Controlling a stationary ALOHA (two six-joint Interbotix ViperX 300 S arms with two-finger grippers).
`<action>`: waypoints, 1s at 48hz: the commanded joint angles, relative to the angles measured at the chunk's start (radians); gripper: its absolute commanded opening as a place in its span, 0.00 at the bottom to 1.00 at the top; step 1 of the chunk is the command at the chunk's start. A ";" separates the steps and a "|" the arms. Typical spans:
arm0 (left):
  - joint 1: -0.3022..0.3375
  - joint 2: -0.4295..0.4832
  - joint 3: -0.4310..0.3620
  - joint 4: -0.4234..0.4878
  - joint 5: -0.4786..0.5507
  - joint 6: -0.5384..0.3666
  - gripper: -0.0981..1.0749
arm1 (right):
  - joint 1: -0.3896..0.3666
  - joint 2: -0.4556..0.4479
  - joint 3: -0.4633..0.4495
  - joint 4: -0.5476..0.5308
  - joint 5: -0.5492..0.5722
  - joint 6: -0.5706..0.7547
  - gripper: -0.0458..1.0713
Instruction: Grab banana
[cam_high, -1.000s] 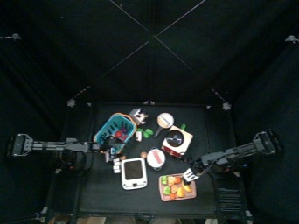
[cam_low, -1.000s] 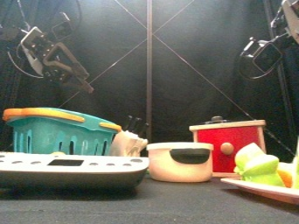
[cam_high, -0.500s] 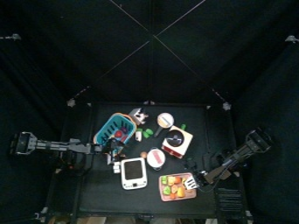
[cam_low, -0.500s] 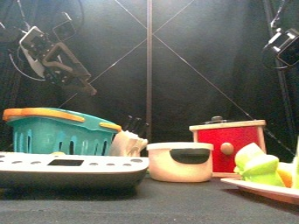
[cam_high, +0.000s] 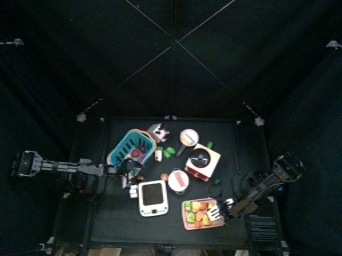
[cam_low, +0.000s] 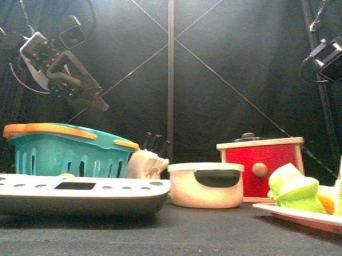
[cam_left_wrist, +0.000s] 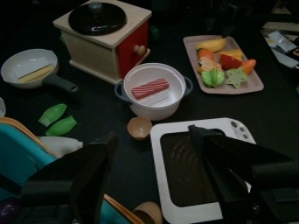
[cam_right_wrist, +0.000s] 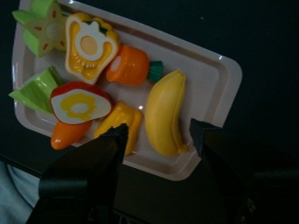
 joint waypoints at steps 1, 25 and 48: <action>-0.002 0.000 -0.014 0.000 -0.008 0.002 0.92 | 0.014 0.006 -0.034 -0.003 0.002 0.000 0.86; -0.002 -0.002 -0.011 0.003 -0.008 0.003 0.92 | 0.015 0.121 -0.034 -0.008 -0.011 0.000 0.86; -0.002 -0.008 -0.009 0.003 -0.012 0.003 0.92 | 0.015 0.179 -0.025 -0.006 -0.043 0.002 0.81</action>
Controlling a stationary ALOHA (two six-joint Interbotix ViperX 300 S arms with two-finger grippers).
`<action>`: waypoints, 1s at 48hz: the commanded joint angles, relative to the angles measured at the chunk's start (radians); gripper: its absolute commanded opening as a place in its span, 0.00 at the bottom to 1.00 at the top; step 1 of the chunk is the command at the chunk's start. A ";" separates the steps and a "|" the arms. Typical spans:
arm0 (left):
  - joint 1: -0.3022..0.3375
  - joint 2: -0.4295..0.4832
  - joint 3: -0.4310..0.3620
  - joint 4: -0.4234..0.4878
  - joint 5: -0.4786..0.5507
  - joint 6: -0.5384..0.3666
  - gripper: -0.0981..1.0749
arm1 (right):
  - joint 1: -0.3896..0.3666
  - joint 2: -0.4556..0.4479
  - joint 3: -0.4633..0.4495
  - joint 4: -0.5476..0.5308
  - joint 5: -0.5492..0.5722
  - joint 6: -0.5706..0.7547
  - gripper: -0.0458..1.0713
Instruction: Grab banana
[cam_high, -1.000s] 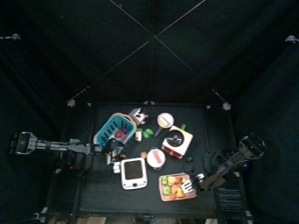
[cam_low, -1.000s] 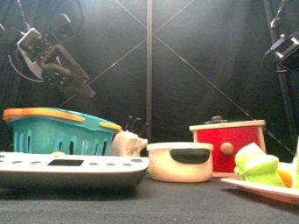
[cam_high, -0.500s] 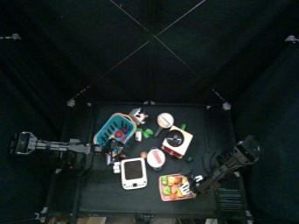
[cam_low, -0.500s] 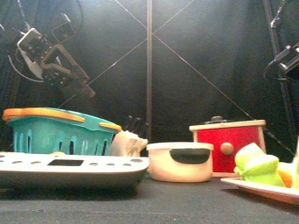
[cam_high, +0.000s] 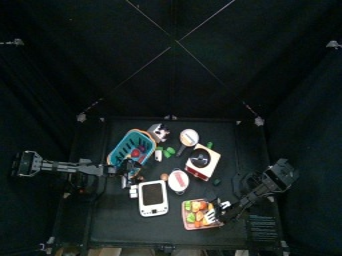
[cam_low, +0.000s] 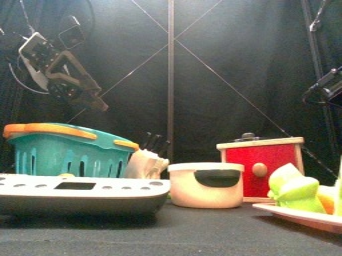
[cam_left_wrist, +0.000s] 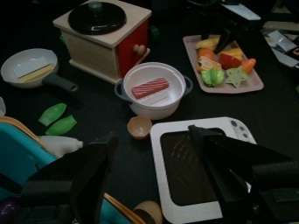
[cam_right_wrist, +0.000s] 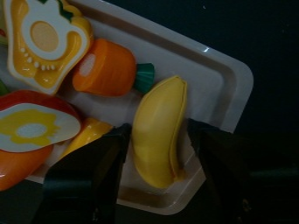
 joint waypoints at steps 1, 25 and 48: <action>-0.002 -0.003 -0.014 0.003 -0.011 0.003 0.92 | 0.002 -0.015 -0.009 -0.002 -0.002 0.002 0.80; 0.002 -0.003 -0.014 0.003 -0.011 0.003 0.92 | 0.002 -0.067 -0.021 -0.005 0.018 0.000 0.61; -0.011 -0.026 0.005 0.008 0.060 0.003 0.92 | -0.011 -0.126 -0.038 -0.040 0.060 -0.005 0.61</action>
